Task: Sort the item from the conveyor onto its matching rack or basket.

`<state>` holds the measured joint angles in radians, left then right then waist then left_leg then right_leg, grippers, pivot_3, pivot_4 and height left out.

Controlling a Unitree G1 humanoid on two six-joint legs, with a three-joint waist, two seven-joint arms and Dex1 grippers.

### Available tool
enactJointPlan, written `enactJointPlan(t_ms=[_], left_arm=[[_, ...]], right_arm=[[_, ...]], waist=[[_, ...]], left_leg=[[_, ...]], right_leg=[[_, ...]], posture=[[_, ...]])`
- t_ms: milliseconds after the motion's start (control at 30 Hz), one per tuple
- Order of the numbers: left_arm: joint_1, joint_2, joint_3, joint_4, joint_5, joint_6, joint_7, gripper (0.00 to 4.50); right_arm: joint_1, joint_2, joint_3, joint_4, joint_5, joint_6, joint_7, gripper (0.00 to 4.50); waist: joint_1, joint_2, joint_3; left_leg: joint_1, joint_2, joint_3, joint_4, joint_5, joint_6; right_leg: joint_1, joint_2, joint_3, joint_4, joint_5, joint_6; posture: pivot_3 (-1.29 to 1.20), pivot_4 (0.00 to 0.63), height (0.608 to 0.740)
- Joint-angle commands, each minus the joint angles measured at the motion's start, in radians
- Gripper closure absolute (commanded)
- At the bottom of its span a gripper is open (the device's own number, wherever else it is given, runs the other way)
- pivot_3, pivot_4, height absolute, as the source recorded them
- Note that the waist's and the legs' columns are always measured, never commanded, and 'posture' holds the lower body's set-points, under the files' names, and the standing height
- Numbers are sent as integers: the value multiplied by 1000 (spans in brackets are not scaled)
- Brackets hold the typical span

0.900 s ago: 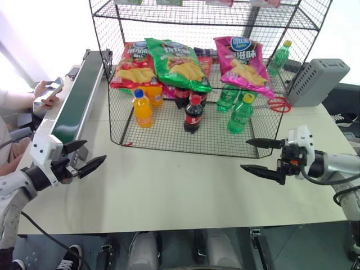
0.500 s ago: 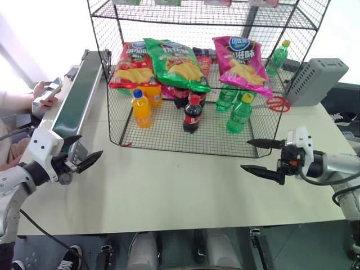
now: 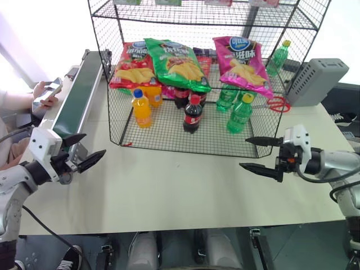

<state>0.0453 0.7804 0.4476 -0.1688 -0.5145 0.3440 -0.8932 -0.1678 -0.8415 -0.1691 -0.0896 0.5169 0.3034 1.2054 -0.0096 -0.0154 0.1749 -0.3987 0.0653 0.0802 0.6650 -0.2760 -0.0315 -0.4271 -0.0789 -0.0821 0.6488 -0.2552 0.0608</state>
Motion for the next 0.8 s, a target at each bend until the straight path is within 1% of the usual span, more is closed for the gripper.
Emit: enactJointPlan(t_ms=[33, 567, 800], left_arm=[[3, 7, 30, -9, -9, -20, -8, 0], [-3, 9, 20, 15, 5, -36, -25, 0], [-5, -3, 22, 4, -3, -45, -13, 0]], right_arm=[[-20, 3, -16, -2, 6, -20, 4, 38], [-35, 13, -9, 8, -5, -36, -12, 38], [-82, 20, 10, 34, -17, -41, -6, 38]], waist=[[0, 0, 0], [0, 0, 0], [0, 0, 0]], left_leg=[[0, 0, 0, 0, 0, 0], [0, 0, 0, 0, 0, 0], [0, 0, 0, 0, 0, 0]], right_leg=[[0, 0, 0, 0, 0, 0], [0, 0, 0, 0, 0, 0], [0, 0, 0, 0, 0, 0]], posture=[[0, 150, 740], [0, 150, 740], [0, 150, 740]])
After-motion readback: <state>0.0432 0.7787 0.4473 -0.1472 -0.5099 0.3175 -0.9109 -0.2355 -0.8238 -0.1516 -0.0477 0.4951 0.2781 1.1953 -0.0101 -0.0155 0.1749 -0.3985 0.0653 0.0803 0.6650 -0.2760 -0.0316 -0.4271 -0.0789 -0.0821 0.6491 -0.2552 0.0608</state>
